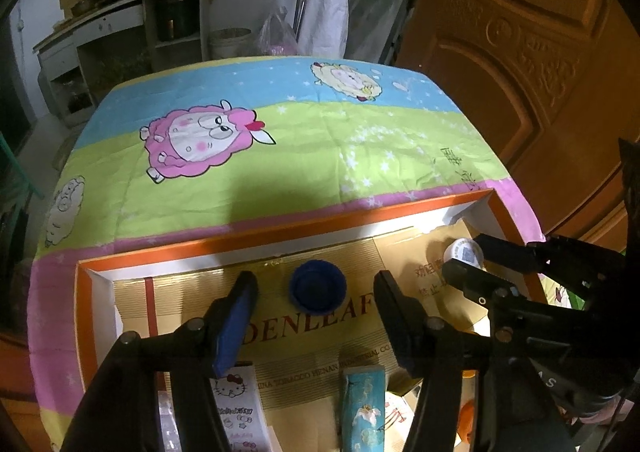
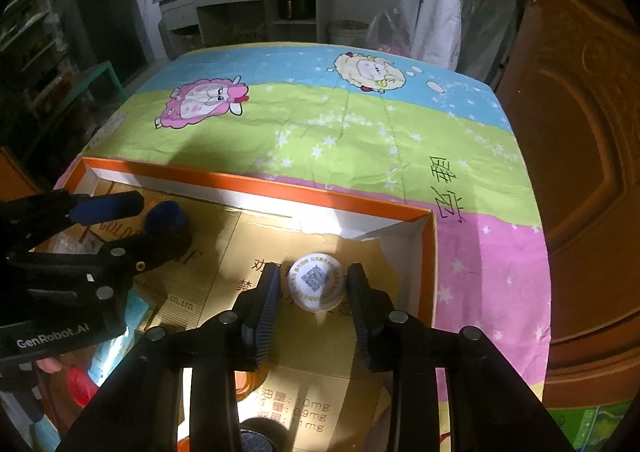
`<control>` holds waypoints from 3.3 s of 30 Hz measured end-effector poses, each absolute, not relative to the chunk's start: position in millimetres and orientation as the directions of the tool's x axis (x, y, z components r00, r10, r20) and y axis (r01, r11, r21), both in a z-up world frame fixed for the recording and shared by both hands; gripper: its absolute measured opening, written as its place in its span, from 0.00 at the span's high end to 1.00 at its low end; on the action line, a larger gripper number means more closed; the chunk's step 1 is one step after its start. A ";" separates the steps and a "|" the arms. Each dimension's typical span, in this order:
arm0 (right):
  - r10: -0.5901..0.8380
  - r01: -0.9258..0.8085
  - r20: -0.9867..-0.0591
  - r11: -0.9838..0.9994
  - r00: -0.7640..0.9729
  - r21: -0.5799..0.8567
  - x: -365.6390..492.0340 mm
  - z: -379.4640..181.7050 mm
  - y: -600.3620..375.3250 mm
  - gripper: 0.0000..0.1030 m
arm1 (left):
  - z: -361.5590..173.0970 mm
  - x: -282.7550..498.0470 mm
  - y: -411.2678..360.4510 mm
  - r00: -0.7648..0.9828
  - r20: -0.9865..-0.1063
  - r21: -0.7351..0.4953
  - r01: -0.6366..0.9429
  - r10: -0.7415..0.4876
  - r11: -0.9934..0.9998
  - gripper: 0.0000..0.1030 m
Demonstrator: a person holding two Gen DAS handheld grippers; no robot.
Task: Organize rigid objects
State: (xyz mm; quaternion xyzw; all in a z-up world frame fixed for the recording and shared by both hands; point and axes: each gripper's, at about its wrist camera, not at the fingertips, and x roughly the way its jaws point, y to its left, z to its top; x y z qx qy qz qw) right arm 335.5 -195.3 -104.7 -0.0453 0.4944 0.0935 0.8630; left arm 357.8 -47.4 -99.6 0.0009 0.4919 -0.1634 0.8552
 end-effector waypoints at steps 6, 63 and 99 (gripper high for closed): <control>0.120 -0.190 -0.847 0.982 0.517 0.024 328.8 -94.0 -199.6 0.65 | -91.6 351.6 -45.2 0.481 -0.830 -0.159 0.281 -0.283 0.946 0.42; 0.053 -0.068 -0.528 0.998 0.848 -0.009 75.3 30.8 -161.8 0.31 | 31.3 98.9 3.1 0.850 -0.520 -0.029 0.076 -0.080 0.997 0.42; -0.001 -0.009 -0.516 1.000 0.857 -0.017 -12.9 37.7 -149.3 0.31 | 39.4 18.3 3.9 0.860 -0.499 -0.025 0.110 -0.108 0.994 0.42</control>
